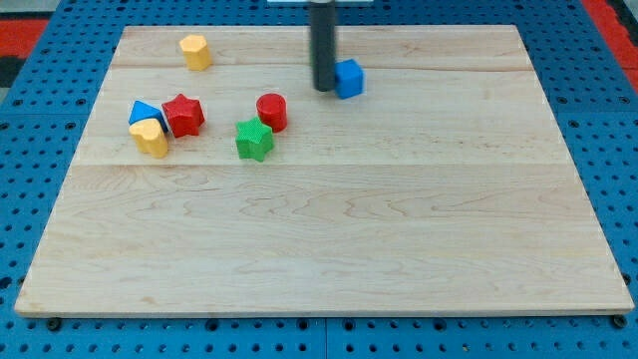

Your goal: Push the blue cube slightly parallel to the right of the green circle

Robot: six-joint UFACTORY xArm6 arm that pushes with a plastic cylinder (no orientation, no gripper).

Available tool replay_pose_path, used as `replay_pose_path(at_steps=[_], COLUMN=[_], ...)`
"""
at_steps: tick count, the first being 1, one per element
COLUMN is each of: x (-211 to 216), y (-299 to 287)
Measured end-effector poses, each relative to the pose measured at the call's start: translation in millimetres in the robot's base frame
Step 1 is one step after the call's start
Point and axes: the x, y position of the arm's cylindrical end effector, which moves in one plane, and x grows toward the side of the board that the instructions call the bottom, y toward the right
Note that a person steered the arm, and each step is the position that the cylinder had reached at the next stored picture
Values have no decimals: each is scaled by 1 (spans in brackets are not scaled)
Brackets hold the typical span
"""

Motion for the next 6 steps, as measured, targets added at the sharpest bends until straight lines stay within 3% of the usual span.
replay_pose_path(at_steps=[2, 3, 4, 5, 6], x=[-29, 1, 27, 18, -8], y=[92, 92, 142, 152, 122])
